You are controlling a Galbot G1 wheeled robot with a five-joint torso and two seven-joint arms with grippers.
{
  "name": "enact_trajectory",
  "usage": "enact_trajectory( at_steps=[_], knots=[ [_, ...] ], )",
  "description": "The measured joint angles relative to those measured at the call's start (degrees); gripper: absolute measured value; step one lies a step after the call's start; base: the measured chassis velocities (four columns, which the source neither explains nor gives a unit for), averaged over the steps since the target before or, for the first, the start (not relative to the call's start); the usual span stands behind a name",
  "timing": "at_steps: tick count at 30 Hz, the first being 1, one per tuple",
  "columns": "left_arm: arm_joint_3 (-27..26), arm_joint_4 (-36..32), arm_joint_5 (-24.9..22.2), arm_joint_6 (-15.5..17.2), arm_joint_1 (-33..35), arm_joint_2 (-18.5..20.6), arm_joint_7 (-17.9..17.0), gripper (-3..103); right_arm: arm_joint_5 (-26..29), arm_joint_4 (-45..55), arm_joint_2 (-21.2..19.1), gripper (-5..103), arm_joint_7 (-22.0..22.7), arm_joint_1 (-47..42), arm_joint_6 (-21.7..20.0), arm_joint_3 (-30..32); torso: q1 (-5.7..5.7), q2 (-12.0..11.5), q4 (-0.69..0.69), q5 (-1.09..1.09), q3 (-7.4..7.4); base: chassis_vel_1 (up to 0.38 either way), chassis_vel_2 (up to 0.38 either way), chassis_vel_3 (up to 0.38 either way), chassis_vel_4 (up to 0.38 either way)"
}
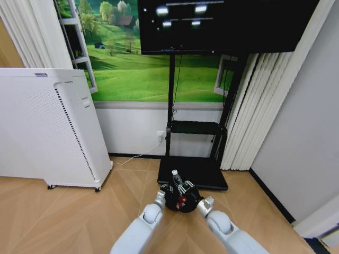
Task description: Pick up the trash bin and place the garbage on the floor into it.
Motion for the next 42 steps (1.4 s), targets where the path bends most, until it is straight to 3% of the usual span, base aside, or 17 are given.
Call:
enact_trajectory(
  at_steps=[7, 9, 10, 13, 24, 29, 32, 36, 38, 42],
  knots=[
    [0.03, -0.56, -0.09, 0.25, 0.14, 0.25, -0.07, 7, 0.11, 0.32, -0.47, 77, -0.51, -0.57, 0.02, 0.91, 0.0, 0.0, 0.01, 0.0, 0.0, 0.0, 0.0, 0.0, 0.0],
    [0.03, -0.68, -0.11, 0.28, 0.17, 0.33, -0.1, 7, 0.14, 0.36, -0.52, 77, -0.5, -0.65, 0.03, 1.06, 0.0, 0.0, 0.0, 0.0, 0.0, 0.0, 0.0, 0.0, 0.0],
    [0.04, -1.13, -0.2, 0.37, 0.24, 0.56, -0.24, 7, 0.16, 0.39, -0.66, 87, -0.15, -0.85, 0.04, 1.5, 0.0, 0.0, 0.01, 0.0, 0.0, 0.0, 0.0, 0.0, 0.0],
    [-0.13, -2.97, -0.96, 1.05, 0.6, 1.53, -0.68, 7, 0.38, 0.42, -1.38, 96, 0.97, -1.78, -0.19, 3.07, 0.0, 0.0, 0.01, 0.0, 0.0, 0.0, 0.0, 0.0, 0.0],
    [-8.75, -15.85, -3.15, 3.14, 8.58, 10.68, -1.45, 7, 1.4, -7.17, -1.26, 100, 2.99, -5.91, -0.65, 15.42, 0.0, 0.0, 0.03, 0.01, 0.0, 0.0, 0.0, 0.0, 0.0],
    [-13.06, -21.78, -4.35, 4.23, 12.77, 14.19, -2.19, 7, 1.48, -7.78, -0.85, 100, 6.55, -8.09, -2.83, 19.91, 0.0, 0.0, 0.01, -0.01, -0.01, 0.0, 0.0, 0.0, 0.0],
    [-17.94, -29.22, -5.85, 5.1, 17.6, 17.91, -3.42, 7, 2.54, -5.91, 0.79, 100, 14.93, -10.69, -10.33, 24.35, -0.01, 0.0, 0.01, -0.01, -0.01, 0.0, 0.0, 0.0, 0.0],
    [-21.0, -32.59, -6.0, 5.12, 20.21, 18.87, -3.42, 7, 3.66, -4.7, 1.31, 100, 18.16, -11.67, -14.04, 25.82, 0.0, 0.0, 0.0, 0.0, -0.01, 0.0, 0.0, 0.0, 0.0],
    [-25.31, -36.54, -6.34, 5.14, 24.12, 19.89, -3.39, 7, 4.04, -3.56, 1.83, 100, 21.45, -12.54, -17.55, 27.95, -0.01, 0.0, 0.01, 0.0, -0.01, 0.0, 0.0, 0.0, 0.0],
    [-28.45, -38.99, -6.55, 5.12, 27.19, 20.61, -3.21, 7, 4.17, -2.72, 1.99, 100, 23.15, -12.81, -19.03, 29.52, 0.0, 0.0, 0.02, 0.0, -0.01, 0.0, 0.0, 0.0, 0.0]
  ],
)
